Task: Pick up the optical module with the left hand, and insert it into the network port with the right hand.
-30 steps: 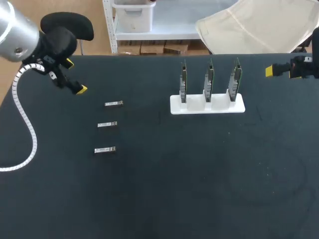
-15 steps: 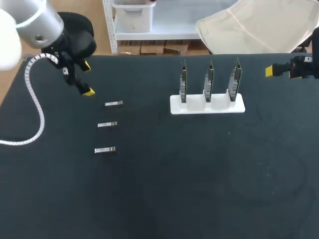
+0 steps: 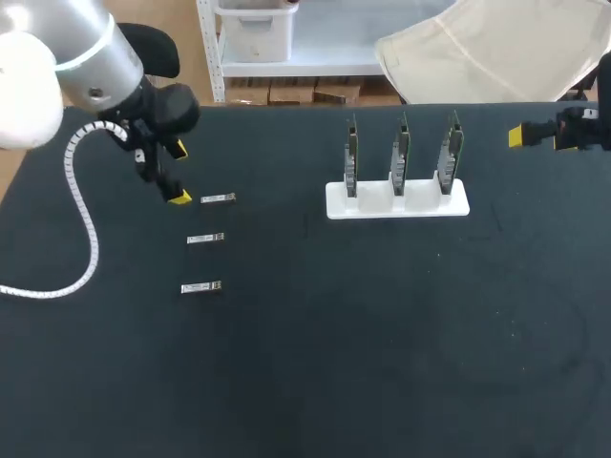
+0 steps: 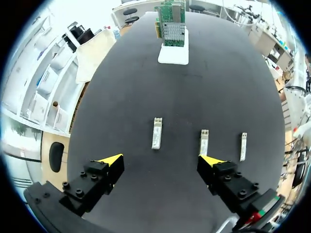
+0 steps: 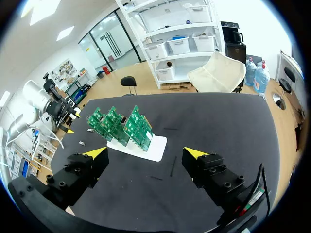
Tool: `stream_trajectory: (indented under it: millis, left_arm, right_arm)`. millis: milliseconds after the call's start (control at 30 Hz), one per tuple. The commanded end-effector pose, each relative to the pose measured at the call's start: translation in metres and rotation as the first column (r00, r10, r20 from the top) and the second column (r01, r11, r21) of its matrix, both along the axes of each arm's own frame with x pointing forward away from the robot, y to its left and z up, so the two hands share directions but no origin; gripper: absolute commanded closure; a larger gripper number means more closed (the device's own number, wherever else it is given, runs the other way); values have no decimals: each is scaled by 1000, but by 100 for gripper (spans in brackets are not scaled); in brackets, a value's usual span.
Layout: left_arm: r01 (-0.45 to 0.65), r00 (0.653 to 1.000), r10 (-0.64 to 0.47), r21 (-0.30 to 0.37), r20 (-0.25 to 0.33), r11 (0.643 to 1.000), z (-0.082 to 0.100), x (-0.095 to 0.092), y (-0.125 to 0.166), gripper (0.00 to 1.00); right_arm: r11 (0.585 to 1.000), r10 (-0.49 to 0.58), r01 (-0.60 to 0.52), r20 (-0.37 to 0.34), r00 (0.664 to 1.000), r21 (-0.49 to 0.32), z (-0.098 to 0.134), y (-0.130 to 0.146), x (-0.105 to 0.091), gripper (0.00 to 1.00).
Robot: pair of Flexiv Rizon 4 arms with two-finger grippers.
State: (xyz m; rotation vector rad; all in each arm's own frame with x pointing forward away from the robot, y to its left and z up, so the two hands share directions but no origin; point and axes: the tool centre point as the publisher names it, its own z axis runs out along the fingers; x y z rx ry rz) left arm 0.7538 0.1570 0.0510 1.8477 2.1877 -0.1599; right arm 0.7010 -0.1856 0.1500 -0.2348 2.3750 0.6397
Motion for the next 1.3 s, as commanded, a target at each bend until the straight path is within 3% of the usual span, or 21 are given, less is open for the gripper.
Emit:
stream_trajectory:
  millis: [33, 200, 400, 667, 733, 1300]
  left_arm:
    - [9, 1000, -10, 57, 18, 998, -7, 9, -4, 0]
    - [57, 998, -59, 106, 16, 993, -10, 12, -12, 0]
    - [59, 998, -59, 120, -3, 991, -16, 15, -14, 0]
    - [36, 999, -30, 126, -45, 991, -25, 13, -17, 0]
    - [27, 998, -18, 157, -61, 987, -28, 12, -17, 0]
    - [-16, 994, 36, 193, -101, 981, -52, 10, -15, 0]
  right_arm:
    - [1000, -5, 5, 0, 1000, -4, 1, 1, -1, 0]
    - [1000, -5, 5, 0, 1000, -4, 1, 1, -1, 0]
    - [1000, -5, 5, 0, 1000, -4, 1, 1, -1, 0]
    - [1000, -5, 5, 0, 1000, -4, 1, 1, -1, 0]
    - [1000, -5, 5, 0, 1000, -4, 1, 1, -1, 0]
    - [1000, -5, 5, 0, 1000, -4, 1, 1, -1, 0]
